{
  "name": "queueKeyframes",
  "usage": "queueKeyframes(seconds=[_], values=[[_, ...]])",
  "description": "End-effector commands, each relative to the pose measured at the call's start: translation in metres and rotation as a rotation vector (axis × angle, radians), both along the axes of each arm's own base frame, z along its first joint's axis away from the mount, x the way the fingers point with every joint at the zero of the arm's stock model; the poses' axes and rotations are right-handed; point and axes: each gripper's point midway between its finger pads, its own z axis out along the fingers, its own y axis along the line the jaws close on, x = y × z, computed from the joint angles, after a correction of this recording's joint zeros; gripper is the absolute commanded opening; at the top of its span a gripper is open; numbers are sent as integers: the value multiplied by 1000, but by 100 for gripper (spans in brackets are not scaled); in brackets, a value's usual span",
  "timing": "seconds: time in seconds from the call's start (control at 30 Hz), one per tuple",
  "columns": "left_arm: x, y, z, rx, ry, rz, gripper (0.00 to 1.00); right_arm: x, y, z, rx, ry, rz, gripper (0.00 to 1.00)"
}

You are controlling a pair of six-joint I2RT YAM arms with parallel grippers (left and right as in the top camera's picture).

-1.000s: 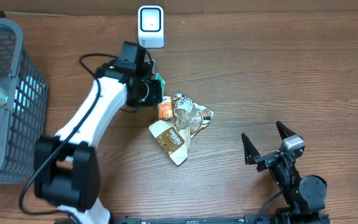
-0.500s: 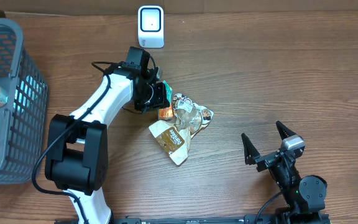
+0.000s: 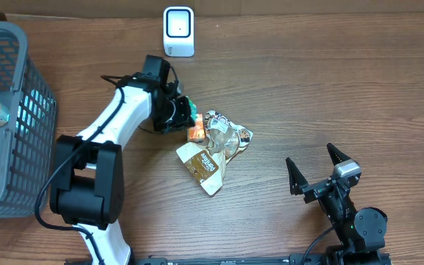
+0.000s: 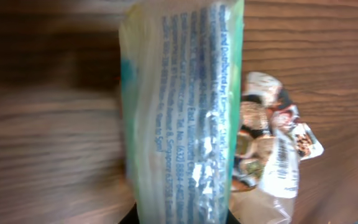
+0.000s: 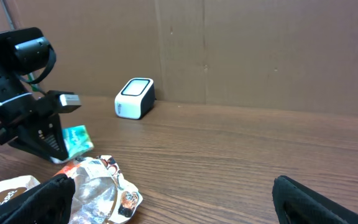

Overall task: Scan the item barcode
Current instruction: 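Lift the wipes pack and hold it toward the white scanner, then lower the wipes pack beside the tissue pack and release it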

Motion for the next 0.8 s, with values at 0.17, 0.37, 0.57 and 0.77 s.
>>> queueKeyframes(seconds=[0.17, 0.37, 0.57, 0.77], values=[[-1, 26, -7, 25, 32, 37, 4, 0, -2, -1, -3, -8, -9, 100], [-9, 39, -13, 110, 57, 29, 7, 0, -2, -1, -3, -8, -9, 100], [-10, 39, -13, 110, 59, 21, 73, 0, -2, -1, -3, -8, -9, 100], [-9, 38, -12, 109, 53, 22, 74, 0, -2, -1, -3, -8, -9, 100]])
